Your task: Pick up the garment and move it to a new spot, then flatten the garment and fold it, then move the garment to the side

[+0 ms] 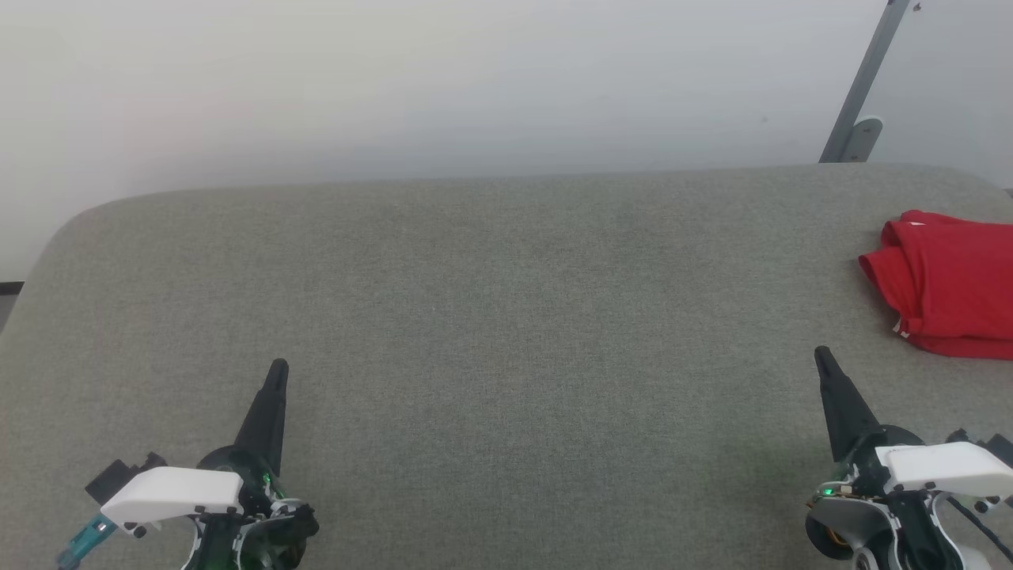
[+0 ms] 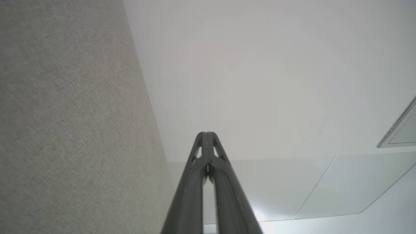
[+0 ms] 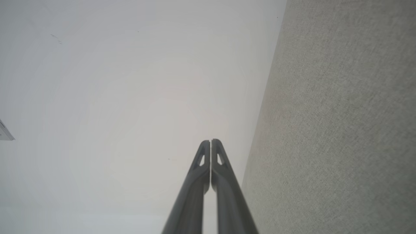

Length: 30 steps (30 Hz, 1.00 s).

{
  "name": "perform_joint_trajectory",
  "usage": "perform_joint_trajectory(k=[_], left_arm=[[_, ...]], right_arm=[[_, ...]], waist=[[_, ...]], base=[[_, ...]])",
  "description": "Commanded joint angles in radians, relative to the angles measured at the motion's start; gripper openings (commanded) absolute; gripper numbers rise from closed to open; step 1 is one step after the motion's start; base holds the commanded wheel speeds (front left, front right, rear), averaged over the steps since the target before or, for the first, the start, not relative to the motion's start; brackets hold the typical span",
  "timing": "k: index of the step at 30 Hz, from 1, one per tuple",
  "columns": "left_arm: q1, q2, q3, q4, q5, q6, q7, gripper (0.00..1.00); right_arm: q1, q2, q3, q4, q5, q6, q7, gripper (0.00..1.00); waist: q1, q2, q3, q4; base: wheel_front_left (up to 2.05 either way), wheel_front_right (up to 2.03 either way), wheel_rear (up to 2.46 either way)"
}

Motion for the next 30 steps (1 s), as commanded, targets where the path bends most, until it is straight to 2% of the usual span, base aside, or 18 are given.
perform_joint_trajectory(k=[1, 30], left_arm=[[-0.011, -0.002, 0.0, 0.0, -0.003, 0.0, 0.003, 0.0], [-0.011, -0.002, 0.0, 0.0, -0.003, 0.0, 0.003, 0.0]], right_arm=[[-0.004, 0.003, 0.0, -0.004, 0.004, 0.0, 0.003, 0.0], [-0.004, 0.003, 0.0, -0.004, 0.004, 0.0, 0.003, 0.0]], waist=[[0.0, -0.0001, 0.0, 0.0], [0.0, -0.0001, 0.0, 0.0]], base=[[0.0, 0.0, 0.0], [0.0, 0.0, 0.0]])
